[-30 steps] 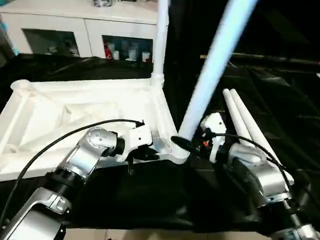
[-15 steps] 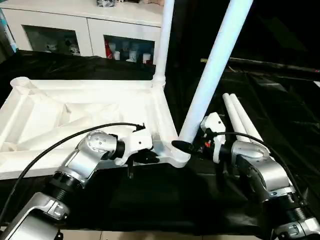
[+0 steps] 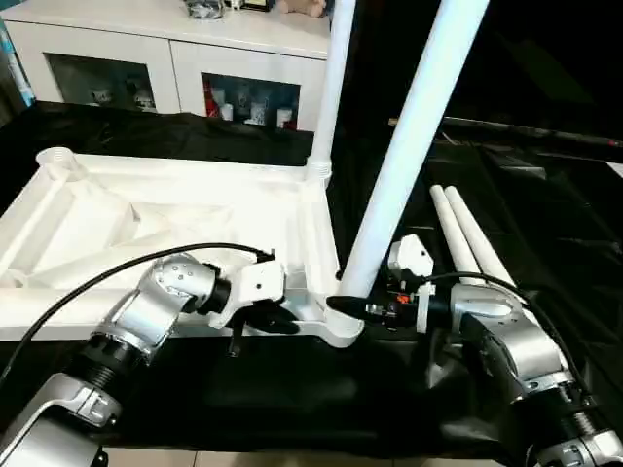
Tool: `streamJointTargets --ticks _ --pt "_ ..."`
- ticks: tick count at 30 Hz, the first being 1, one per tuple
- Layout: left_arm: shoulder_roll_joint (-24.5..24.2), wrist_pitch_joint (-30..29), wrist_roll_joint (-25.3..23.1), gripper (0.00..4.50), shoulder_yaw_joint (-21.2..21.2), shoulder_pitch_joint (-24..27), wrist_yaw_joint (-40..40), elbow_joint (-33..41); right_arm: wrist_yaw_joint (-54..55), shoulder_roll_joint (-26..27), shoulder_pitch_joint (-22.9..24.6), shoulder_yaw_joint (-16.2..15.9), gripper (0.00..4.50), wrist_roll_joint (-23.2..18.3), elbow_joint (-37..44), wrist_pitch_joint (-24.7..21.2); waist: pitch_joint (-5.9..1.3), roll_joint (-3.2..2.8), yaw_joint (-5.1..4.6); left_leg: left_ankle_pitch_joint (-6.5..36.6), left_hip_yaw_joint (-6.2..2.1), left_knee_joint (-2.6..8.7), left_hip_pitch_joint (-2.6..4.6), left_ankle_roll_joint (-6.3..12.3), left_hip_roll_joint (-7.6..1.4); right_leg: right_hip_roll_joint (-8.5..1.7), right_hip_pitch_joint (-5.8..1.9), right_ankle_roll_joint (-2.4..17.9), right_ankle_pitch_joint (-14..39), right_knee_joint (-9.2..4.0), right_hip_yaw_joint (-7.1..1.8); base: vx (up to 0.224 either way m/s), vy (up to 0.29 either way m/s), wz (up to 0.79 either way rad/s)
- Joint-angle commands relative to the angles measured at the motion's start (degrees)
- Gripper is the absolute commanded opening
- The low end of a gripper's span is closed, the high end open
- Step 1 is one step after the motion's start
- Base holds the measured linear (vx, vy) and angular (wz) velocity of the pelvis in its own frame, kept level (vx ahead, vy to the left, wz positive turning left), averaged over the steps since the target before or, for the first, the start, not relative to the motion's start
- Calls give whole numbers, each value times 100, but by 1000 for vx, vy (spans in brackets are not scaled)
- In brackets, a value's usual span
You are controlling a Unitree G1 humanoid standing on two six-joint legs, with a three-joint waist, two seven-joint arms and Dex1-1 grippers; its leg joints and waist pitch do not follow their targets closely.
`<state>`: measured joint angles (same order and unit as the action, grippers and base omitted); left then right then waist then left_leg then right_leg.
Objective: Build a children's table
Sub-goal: Insert table leg to table base
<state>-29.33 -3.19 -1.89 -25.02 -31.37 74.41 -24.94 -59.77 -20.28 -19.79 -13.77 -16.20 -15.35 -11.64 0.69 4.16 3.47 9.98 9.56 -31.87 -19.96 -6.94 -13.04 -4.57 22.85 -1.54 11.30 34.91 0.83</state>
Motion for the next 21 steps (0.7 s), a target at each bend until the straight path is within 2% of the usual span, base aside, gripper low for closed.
streamJointTargets --ticks 1,2,4,5,6,7,9,10,11,13,14,15,16,17,18,19,20,21 --pt "20 58 -150 0 -207 -85 182 -58 235 -38 199 -192 188 408 -777 -227 -167 -150 -5 2127 58 384 5 -91 31 -128 -154 1015 1416 -457 -78 0 0 0" --pt "51 50 -160 0 -180 -111 97 -108 421 38 144 -115 188 456 -921 -176 -166 -146 -12 2142 59 385 6 -98 30 -129 -148 1017 1439 -458 -78 0 0 0" --pt "103 -30 -179 0 -133 -134 -46 -166 743 149 65 12 188 514 -1133 -101 -144 -144 -22 2344 44 398 7 -152 37 -138 -134 937 1839 -491 -72 0 0 0" --pt "219 -193 -187 0 -36 -188 -296 -282 1398 314 -88 197 188 638 -1495 -44 -128 -143 -32 2493 41 395 28 -177 43 -140 -92 868 2146 -517 -70 0 0 0" --pt "219 -193 -187 0 -36 -188 -296 -282 1398 314 -88 197 188 638 -1495 -44 -117 -144 -46 2588 42 394 37 -199 53 -142 -71 826 2359 -540 -69 0 0 0" --pt "277 -304 -163 0 13 -216 -384 -323 1664 391 -162 281 188 665 -1657 -46 -115 -147 -61 2714 11 395 47 -250 61 -156 -66 701 2757 -572 -56 0 0 0" --pt "332 -370 -140 0 56 -244 -438 -359 1972 475 -260 366 188 697 -1859 -33 -104 -141 -97 2863 -33 410 28 -262 64 -165 -59 538 3119 -615 -40 -55 6 -6" --pt "433 -551 -128 0 113 -305 -578 -422 2575 648 -488 516 188 736 -2281 -9 -104 -153 -137 2943 -52 407 30 -285 72 -169 -32 518 3227 -628 -32 -53 10 -7" --pt "454 -598 -145 0 118 -322 -629 -435 2780 711 -564 561 188 750 -2406 8 -97 -160 -194 3027 -104 428 -13 -320 84 -176 -54 498 3335 -623 -6 -54 12 -11" --pt "522 -730 -202 0 127 -372 -784 -482 3336 888 -806 661 188 807 -2780 80 -102 -182 -219 3139 -143 441 -27 -316 85 -184 -75 460 3360 -651 24 -55 16 -16" --pt "545 -774 -230 0 129 -385 -848 -493 3515 945 -885 693 188 820 -2899 105 -105 -209 -252 3244 -165 451 -12 -327 82 -192 -67 519 3289 -662 49 0 0 0" --pt "585 -844 -298 0 127 -410 -980 -519 3813 1043 -1023 759 188 822 -3105 152 -105 -209 -252 3244 -165 451 -12 -327 82 -192 -67 519 3289 -662 49 0 0 0" --pt "654 -975 -392 0 134 -443 -1171 -551 4197 1173 -1207 845 188 818 -3383 222 -119 -239 -255 3331 -176 449 25 -327 73 -203 -68 636 3044 -675 89 0 0 0" --pt "654 -975 -392 0 134 -443 -1171 -551 4197 1173 -1207 845 188 818 -3383 222 -107 -241 -269 3361 -168 451 35 -332 65 -206 -43 691 2951 -673 88 0 0 0" --pt "822 -1355 -514 0 195 -512 -1582 -586 4777 1367 -1474 942 188 811 -3763 326 -110 -251 -271 3422 -155 448 74 -331 58 -197 -27 779 2801 -668 99 0 0 0" --pt "924 -1591 -577 0 240 -552 -1820 -605 5069 1464 -1611 973 188 808 -3961 390 -99 -255 -244 3402 -125 428 134 -331 62 -197 24 850 2721 -694 89 0 0 0" --pt "1121 -2046 -706 0 294 -636 -2276 -615 5606 1673 -1873 1025 188 788 -4332 532 -91 -205 -196 3374 -103 408 129 -258 87 -160 6 811 2768 -698 112 0 0 0" --pt "1121 -2046 -706 0 294 -636 -2276 -615 5606 1673 -1873 1025 188 788 -4332 532 -83 -234 -191 3380 -91 416 134 -275 76 -184 28 804 2786 -680 93 0 0 0"
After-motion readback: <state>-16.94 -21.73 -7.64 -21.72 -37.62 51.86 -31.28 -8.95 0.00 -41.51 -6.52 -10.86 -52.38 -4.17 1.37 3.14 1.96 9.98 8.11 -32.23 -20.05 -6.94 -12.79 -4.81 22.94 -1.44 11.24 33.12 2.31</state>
